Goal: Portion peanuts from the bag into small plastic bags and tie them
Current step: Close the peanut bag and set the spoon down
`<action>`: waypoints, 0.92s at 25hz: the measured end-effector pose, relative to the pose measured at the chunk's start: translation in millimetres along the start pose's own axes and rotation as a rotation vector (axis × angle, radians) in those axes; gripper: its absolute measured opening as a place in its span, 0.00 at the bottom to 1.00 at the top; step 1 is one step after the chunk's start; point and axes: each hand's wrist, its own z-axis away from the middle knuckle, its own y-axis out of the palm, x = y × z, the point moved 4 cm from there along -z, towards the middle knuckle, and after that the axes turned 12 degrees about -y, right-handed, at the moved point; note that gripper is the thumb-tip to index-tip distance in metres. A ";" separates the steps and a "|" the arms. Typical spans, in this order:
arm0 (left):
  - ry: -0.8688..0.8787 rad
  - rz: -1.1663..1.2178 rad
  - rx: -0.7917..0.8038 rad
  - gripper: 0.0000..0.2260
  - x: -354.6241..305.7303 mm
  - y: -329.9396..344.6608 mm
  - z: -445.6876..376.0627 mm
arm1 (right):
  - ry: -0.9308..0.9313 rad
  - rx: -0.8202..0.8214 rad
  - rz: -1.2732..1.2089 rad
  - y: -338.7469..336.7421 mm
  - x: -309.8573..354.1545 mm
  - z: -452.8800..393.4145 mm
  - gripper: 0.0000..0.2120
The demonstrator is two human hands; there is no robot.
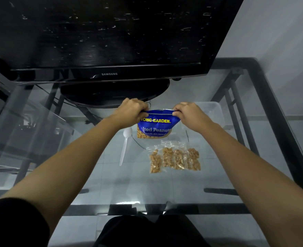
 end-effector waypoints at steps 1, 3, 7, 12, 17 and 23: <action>0.004 0.008 -0.008 0.12 -0.9 1.8 -0.3 | -0.007 0.006 0.007 0.4 0.4 0.1 0.11; -0.008 -0.014 -0.025 0.12 -1.9 1.5 0.2 | -0.015 0.012 0.010 1.0 0.1 -0.6 0.12; 0.002 0.006 -0.050 0.14 -18.4 0.4 -3.5 | -0.002 0.008 -0.002 0.1 0.9 -1.1 0.12; 0.004 0.015 -0.024 0.12 -27.2 4.2 -8.9 | -0.025 0.002 0.029 1.0 3.9 -1.1 0.12; -0.002 0.009 -0.067 0.13 -48.3 5.7 -15.5 | -0.022 -0.028 0.024 -1.1 5.9 -1.1 0.11; -0.019 -0.068 -0.062 0.12 -45.5 8.8 -17.6 | -0.072 0.059 0.117 -4.8 9.7 -1.7 0.11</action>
